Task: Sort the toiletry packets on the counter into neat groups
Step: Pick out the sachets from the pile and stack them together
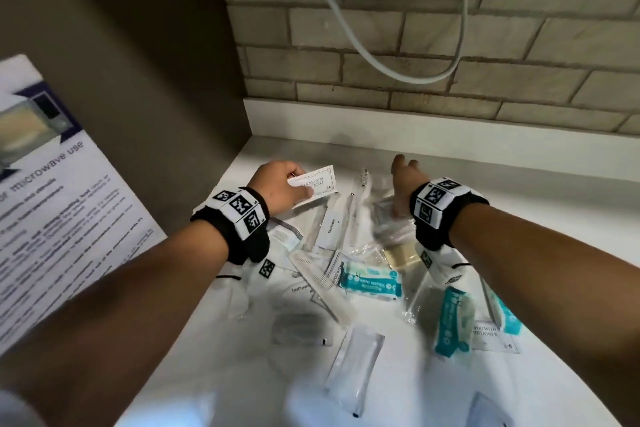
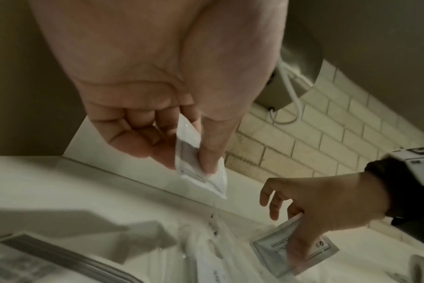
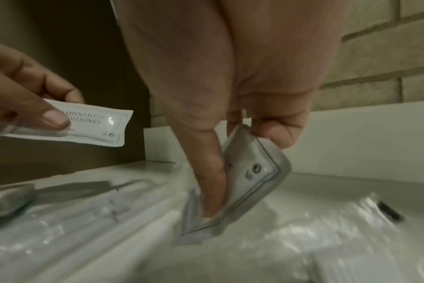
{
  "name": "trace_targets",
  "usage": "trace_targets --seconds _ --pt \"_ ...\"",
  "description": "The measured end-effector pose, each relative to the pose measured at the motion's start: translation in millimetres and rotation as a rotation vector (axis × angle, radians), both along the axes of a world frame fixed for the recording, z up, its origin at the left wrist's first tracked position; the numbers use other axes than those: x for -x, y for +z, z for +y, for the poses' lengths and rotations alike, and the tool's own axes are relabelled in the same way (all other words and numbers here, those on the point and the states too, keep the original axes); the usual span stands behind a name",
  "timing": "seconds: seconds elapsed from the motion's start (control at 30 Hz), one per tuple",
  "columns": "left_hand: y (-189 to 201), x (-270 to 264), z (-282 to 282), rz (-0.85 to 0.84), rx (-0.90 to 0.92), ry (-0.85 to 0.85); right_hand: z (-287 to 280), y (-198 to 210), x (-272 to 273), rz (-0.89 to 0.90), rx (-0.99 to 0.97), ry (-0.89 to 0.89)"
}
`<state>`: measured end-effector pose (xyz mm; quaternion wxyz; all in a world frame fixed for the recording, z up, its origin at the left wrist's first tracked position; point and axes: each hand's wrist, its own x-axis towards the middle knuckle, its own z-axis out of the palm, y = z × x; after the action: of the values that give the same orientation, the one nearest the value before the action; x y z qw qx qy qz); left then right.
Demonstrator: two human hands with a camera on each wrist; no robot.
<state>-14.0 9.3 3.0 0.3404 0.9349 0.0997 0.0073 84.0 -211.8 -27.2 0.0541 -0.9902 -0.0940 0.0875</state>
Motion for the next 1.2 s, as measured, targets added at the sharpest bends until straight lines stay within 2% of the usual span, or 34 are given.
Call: trace_targets --seconds 0.17,0.3,0.4,0.53,0.6,0.7,0.83,1.0,1.2 --pt "1 38 10 -0.006 0.134 -0.008 9 52 45 0.046 0.017 0.292" --pt "-9 69 11 0.062 0.369 0.016 39 76 99 0.197 -0.293 0.551" --pt "-4 92 0 0.048 0.646 0.075 55 78 121 0.174 -0.484 0.578" --pt "7 115 -7 0.031 0.808 0.044 60 69 138 0.062 -0.568 0.523" --pt "8 124 -8 0.070 0.771 -0.030 58 64 144 0.009 -0.582 0.495" --pt "3 133 0 0.110 0.618 -0.126 49 57 145 0.009 -0.528 0.470" --pt "4 142 25 -0.020 0.509 -0.050 26 44 136 0.296 -0.415 0.437" --pt "14 147 58 -0.163 0.557 0.088 29 13 135 0.238 -0.046 0.495" --pt "21 147 63 -0.209 0.578 0.114 43 0 132 0.167 0.159 0.565"
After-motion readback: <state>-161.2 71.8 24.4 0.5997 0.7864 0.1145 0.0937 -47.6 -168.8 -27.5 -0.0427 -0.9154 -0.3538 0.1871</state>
